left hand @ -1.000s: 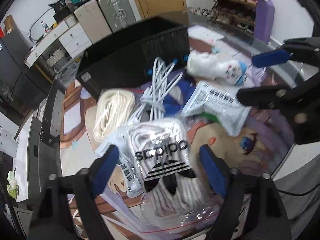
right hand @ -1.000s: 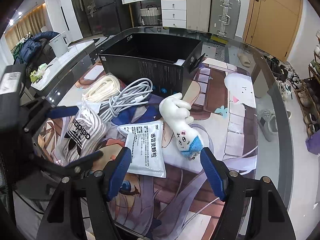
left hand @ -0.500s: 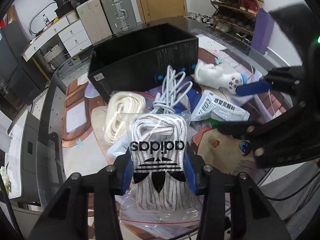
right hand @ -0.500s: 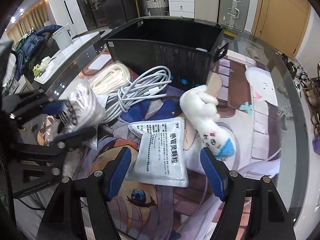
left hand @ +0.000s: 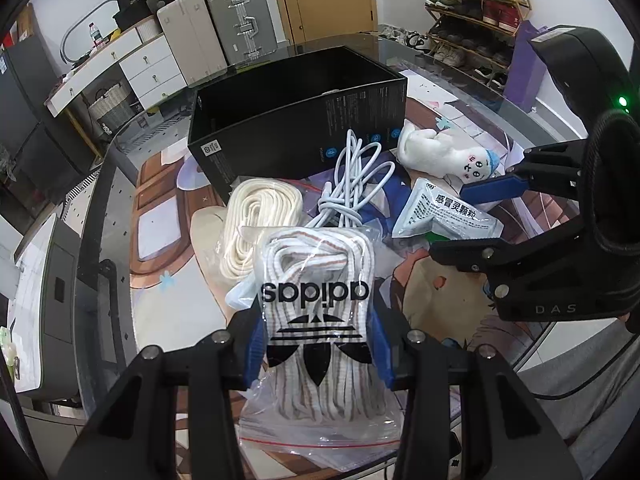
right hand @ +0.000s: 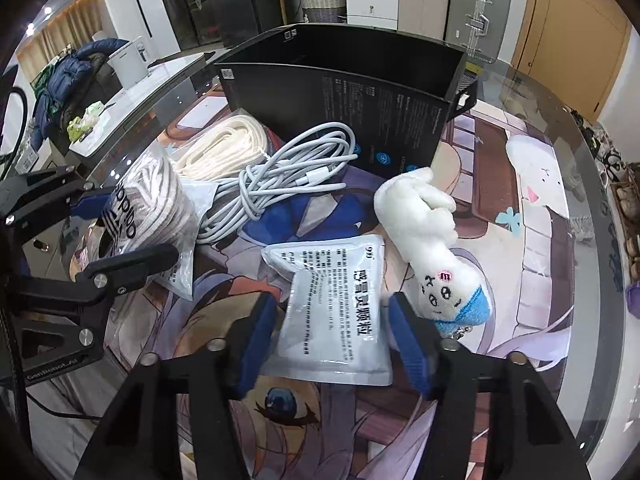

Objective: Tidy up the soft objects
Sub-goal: 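Grasp white printed sachet with right tool while left tool holds adidas bag, then lift adidas bag with left tool while right tool carries sachet toward black box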

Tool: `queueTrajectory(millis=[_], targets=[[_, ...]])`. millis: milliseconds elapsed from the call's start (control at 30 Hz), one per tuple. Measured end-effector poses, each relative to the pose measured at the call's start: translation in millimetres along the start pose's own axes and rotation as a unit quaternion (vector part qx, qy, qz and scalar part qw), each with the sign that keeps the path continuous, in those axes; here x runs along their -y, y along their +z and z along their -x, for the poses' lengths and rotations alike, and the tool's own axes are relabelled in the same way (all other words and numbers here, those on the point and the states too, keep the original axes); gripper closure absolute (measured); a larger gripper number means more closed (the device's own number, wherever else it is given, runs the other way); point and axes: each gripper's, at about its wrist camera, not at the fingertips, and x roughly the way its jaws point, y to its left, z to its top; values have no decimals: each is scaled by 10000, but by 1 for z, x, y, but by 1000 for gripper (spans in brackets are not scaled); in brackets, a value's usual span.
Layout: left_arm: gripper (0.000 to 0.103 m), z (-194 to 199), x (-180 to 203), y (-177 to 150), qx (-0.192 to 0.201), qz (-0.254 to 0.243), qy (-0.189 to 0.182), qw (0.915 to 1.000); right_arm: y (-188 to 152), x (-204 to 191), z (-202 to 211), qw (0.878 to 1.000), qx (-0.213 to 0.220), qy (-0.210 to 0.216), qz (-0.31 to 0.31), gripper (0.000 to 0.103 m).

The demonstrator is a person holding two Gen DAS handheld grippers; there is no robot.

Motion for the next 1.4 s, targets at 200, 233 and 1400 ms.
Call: queueTrajectory(millis=[200,233,1400], targets=[[59,-1,1,-1,-12,-11,-4,10000,-3,-1,2,10000,0,52,39,61],[59,-1,0,-1,-10,-14,-9,10000,-3,-1,2,10000,-5,54,58,62],[59,35,-10,25,574,61,-49,9983,10,-6,76,9955,931,167,-34,67]])
